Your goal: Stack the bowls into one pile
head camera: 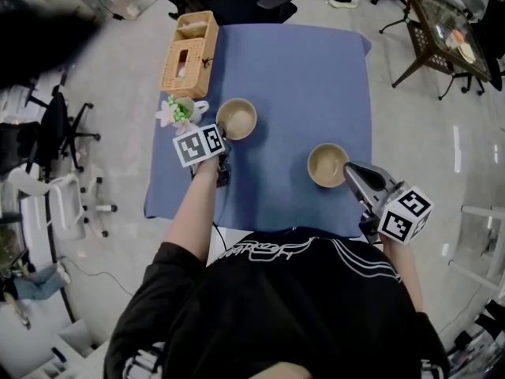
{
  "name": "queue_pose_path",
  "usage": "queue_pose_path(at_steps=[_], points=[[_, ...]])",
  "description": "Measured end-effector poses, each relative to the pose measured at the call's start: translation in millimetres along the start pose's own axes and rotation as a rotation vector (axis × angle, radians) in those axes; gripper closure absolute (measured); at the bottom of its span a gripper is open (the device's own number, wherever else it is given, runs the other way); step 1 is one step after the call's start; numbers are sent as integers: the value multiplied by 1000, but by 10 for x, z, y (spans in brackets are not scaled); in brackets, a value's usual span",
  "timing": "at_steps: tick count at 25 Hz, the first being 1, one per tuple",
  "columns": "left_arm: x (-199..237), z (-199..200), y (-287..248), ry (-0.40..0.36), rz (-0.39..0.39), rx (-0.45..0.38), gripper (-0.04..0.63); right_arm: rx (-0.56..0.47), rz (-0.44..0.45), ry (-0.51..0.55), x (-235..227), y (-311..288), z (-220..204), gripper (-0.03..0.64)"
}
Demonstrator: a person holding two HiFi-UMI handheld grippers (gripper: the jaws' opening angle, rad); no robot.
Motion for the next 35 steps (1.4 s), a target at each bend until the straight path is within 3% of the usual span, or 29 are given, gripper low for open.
queue_pose_path(at_steps=[11,23,35], points=[[-4,33,-6,48,5,-11,560,1,10,-4,4,71,-41,591],[-142,27,131,31,14,-31,563,-17,3,-8,-8,325,-109,591],[-546,100,449,40,-79,-71,563,-74,-25,16,11,721,-91,591]])
Point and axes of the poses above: the fingertips, and each gripper's own axes: y backward along the fingers, x to its left, z out of its top, the point moved 3 cm from there along y, backward along the fingers
